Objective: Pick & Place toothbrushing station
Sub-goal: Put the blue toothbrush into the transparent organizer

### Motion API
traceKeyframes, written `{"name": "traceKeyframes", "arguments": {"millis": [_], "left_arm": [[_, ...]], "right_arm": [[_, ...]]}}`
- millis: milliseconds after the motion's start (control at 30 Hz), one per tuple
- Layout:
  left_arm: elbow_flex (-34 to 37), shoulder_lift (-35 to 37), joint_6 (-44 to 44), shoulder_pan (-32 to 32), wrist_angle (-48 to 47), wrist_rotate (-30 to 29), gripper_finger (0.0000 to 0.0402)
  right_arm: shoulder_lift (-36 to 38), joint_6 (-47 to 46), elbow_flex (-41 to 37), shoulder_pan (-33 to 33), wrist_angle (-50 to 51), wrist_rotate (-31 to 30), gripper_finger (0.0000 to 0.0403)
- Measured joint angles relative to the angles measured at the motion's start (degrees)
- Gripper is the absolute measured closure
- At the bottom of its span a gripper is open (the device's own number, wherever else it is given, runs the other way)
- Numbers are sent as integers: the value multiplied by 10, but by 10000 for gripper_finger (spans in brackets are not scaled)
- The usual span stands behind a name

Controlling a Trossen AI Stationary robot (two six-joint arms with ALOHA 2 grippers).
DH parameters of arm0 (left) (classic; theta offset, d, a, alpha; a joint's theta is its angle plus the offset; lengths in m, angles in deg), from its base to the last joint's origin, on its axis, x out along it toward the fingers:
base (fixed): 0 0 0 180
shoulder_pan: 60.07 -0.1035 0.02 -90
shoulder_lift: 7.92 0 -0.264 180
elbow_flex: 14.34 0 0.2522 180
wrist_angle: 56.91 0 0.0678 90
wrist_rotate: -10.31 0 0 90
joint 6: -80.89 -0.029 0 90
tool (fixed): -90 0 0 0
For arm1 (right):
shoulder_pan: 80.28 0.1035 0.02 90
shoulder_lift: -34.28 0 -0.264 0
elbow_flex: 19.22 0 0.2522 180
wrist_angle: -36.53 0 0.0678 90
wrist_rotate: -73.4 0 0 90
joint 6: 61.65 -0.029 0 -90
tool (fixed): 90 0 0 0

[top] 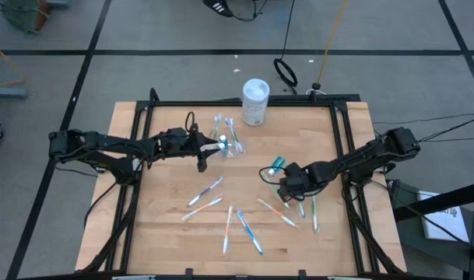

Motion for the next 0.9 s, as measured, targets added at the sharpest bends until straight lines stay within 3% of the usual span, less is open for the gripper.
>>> {"name": "traceKeyframes", "arguments": {"millis": [200,367,467,767,900], "left_arm": [[0,0,0,18,-1,1,247],[0,0,0,26,-1,1,247],[0,0,0,29,-2,1,247],[0,0,0,39,-14,-1,247],[0,0,0,41,-14,0,247]], "right_arm": [[-1,82,-35,1,-46,-53,316],[-1,169,-36,-3,-84,-79,361],[-2,212,-36,-8,-95,-81,395],[23,328,-36,-8,-174,-73,402],[65,447,-33,-10,-211,-162,402]]}}
